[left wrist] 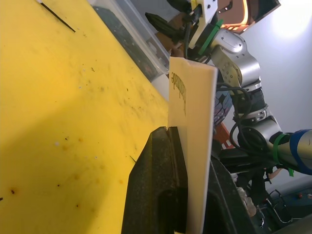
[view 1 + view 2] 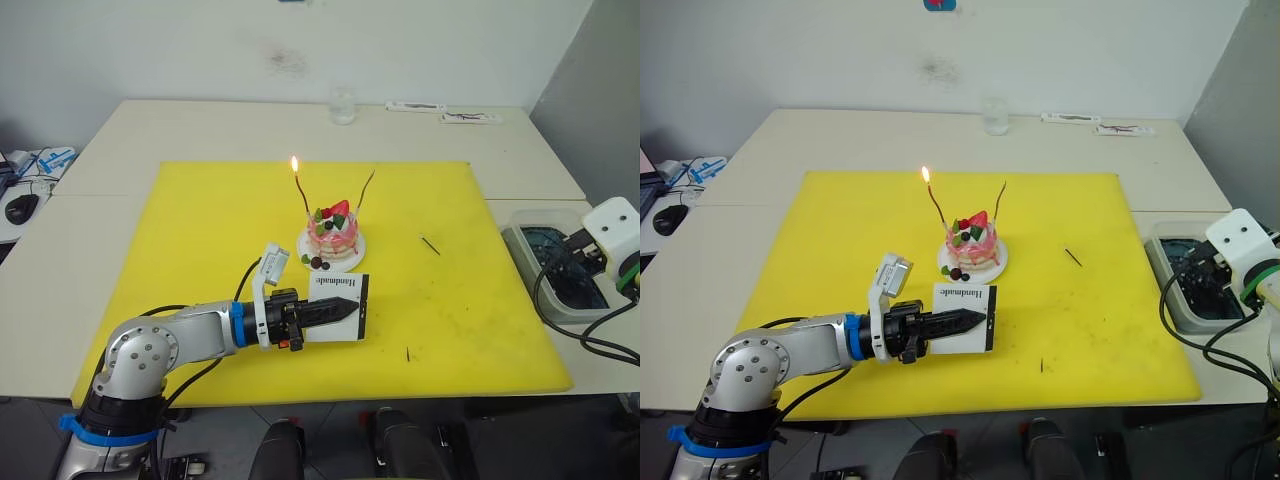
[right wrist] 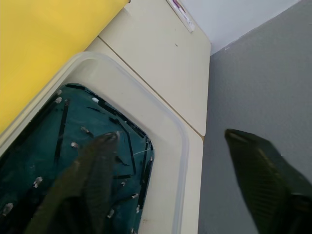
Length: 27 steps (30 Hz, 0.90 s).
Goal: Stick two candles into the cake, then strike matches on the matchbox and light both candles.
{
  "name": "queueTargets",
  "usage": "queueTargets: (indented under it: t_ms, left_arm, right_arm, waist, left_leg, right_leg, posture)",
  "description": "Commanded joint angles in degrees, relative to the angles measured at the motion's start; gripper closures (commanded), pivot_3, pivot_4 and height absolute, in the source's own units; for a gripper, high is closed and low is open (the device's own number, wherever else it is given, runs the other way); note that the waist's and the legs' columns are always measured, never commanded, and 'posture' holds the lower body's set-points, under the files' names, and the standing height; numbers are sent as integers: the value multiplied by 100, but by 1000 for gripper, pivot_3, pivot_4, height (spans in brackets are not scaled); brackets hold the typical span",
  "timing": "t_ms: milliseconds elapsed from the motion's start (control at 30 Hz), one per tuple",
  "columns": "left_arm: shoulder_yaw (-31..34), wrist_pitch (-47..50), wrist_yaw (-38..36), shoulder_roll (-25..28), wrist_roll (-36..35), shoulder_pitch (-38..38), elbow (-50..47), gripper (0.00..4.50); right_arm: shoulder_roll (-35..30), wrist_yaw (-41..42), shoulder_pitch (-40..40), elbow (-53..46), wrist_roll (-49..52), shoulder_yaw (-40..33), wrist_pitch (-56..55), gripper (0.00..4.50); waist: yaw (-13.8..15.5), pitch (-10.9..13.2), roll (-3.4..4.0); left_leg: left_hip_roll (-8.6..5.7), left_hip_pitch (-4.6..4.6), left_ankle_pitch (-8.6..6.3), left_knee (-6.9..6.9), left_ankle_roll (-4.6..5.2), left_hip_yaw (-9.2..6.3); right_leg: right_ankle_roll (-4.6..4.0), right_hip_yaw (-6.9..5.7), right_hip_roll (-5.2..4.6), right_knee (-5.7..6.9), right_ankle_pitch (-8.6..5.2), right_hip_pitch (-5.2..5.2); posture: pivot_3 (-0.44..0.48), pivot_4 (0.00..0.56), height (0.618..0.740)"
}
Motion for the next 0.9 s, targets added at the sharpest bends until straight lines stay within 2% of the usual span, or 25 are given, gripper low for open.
queueTargets:
  t_ms: [33, 167, 300, 433, 667, 900]
  left_arm:
    - [53, -37, -98, -4, 6, -63, -71, 4500]
    - [86, -35, -124, 33, 27, -78, -43, 4500]
    - [133, -21, -169, 111, 41, -78, -34, 4500]
    - [175, -14, -193, 163, 14, -103, -22, 4500]
    - [301, 19, -165, 308, -68, -50, -45, 4500]
    - [368, 50, -55, 390, -193, -30, -125, 4500]
  right_arm:
    - [-246, -38, -57, -363, 115, -318, -242, 39]
    - [-297, 550, -53, -841, 709, -341, -241, 39]
    - [-32, 1247, -15, -1574, 1882, -188, 624, 39]
    - [457, 1198, -92, -1777, 2416, 131, 1122, 39]
    - [1452, 660, -609, -908, 2151, 1111, 669, 39]
    - [2065, 182, -1235, 408, 1840, 1393, -113, 39]
  waist:
    - [0, 0, 0]
    - [-4, 0, 1]
    - [-5, 0, 0]
    - [0, 0, 0]
    - [-20, 0, 2]
    - [-23, 1, 3]
  left_leg:
    - [0, 0, 0, 0, 0, 0]
    - [0, 2, 0, 0, 0, 0]
    - [1, 2, 0, 0, 0, -4]
    - [0, 0, 0, 2, 0, -8]
    - [1, 3, 0, 1, 0, -7]
    - [1, -5, 0, -1, 0, -7]
  right_leg:
    - [0, 0, 0, 0, 0, 0]
    - [1, 0, 0, 2, 1, 1]
    - [1, -1, 1, 2, 1, 1]
    - [2, -4, 1, 2, 1, 4]
    - [2, -4, 2, 3, 1, 1]
    - [25, -5, 1, 1, 15, -2]
  posture:
    - [0, 150, 740]
    - [0, 150, 740]
    - [0, 150, 740]
    - [0, 150, 740]
    - [0, 150, 740]
    - [0, 150, 740]
